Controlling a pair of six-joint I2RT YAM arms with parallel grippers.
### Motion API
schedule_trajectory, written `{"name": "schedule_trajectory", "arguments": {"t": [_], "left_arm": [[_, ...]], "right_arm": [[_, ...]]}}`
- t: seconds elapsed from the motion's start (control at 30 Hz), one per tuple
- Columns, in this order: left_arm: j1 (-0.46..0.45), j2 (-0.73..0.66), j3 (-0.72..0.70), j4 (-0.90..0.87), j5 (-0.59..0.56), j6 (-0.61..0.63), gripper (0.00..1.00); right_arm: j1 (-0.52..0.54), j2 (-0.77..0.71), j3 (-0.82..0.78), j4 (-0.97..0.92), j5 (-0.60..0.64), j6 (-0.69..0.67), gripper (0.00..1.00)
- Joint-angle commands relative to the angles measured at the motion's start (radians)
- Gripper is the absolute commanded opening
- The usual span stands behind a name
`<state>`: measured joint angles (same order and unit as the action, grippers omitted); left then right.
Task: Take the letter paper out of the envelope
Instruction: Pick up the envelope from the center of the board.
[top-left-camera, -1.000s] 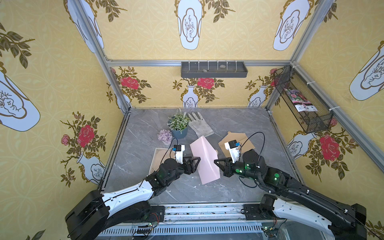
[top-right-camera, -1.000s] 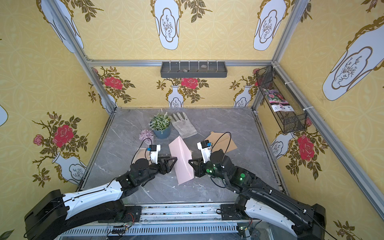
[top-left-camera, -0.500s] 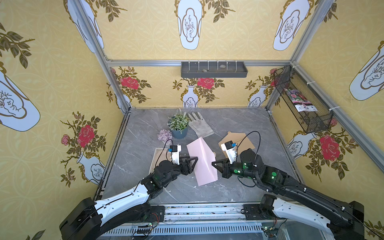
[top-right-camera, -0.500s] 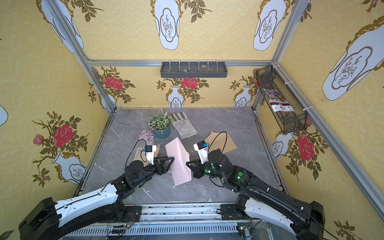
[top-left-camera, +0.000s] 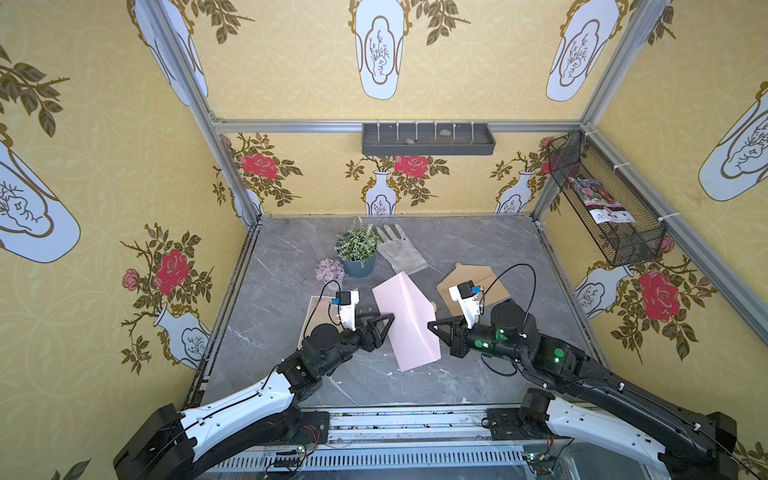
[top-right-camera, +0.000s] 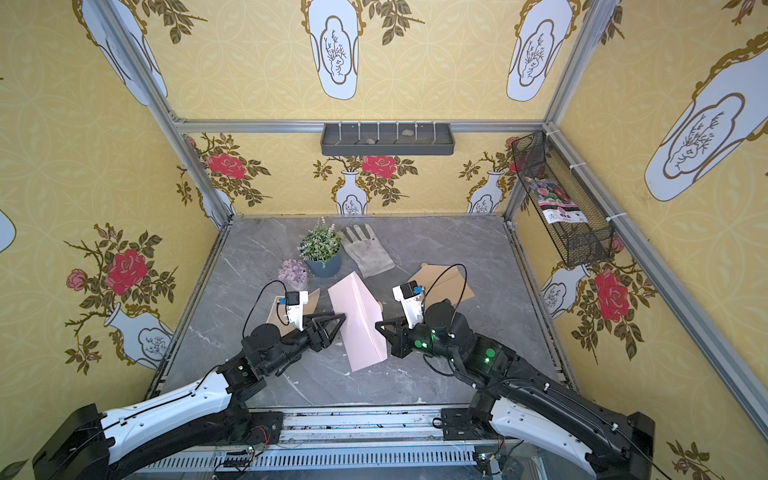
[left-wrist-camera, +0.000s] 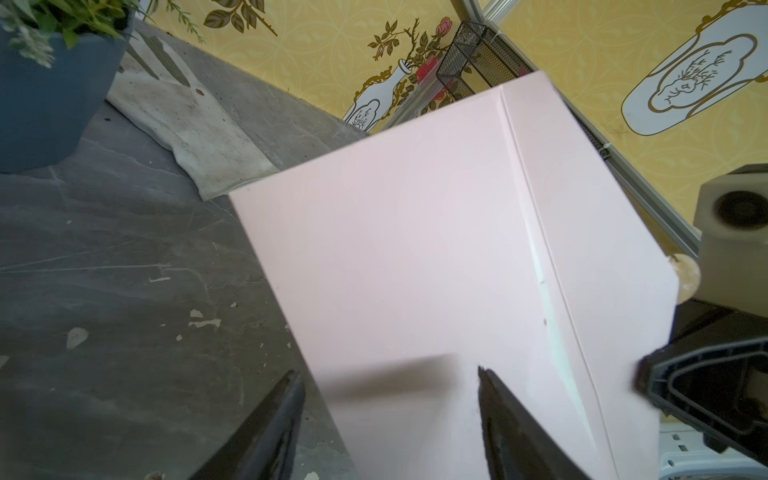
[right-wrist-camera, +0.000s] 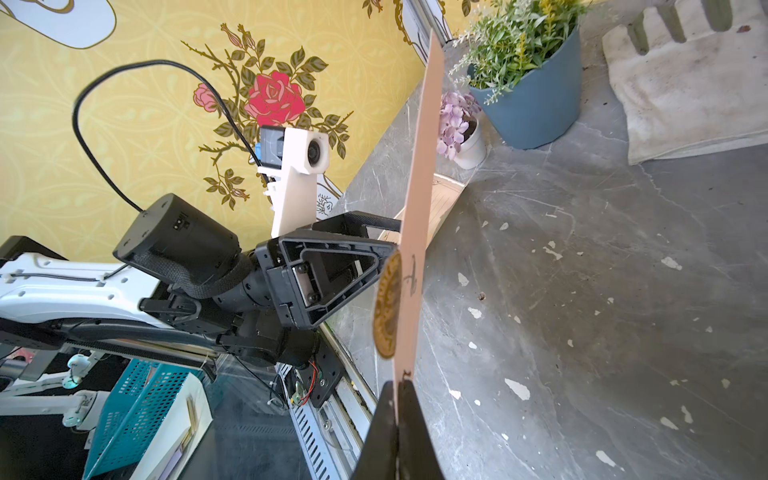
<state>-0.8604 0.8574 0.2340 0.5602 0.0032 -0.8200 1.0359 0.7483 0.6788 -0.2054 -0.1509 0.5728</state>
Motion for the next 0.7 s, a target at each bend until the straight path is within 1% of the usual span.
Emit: {"name": "schedule_trajectory", "arguments": {"t": [0.0, 0.13, 0.23, 0.47, 0.57, 0.67], "left_arm": [[0.003, -0.007, -0.005, -0.009, -0.018, -0.002, 0.7], [0.004, 0.009, 0.007, -0.005, -0.004, -0.002, 0.71], [0.004, 0.018, 0.007, 0.03, 0.008, -0.009, 0.71], [0.008, 0.013, -0.007, 0.095, 0.058, -0.021, 0.71], [0.009, -0.008, -0.019, 0.116, 0.062, -0.028, 0.63], [0.009, -0.018, -0.013, 0.113, 0.074, -0.031, 0.53]], "right_arm": [[0.002, 0.007, 0.014, 0.034, 0.0, -0.015, 0.0], [0.001, 0.03, 0.019, 0.057, -0.024, -0.016, 0.0], [0.001, 0.043, 0.015, 0.07, -0.029, -0.017, 0.0], [-0.002, 0.01, -0.008, 0.1, -0.022, -0.025, 0.0], [-0.006, 0.008, -0.016, 0.103, -0.023, -0.024, 0.0], [-0.012, 0.028, -0.029, 0.121, -0.035, -0.019, 0.0]]}}
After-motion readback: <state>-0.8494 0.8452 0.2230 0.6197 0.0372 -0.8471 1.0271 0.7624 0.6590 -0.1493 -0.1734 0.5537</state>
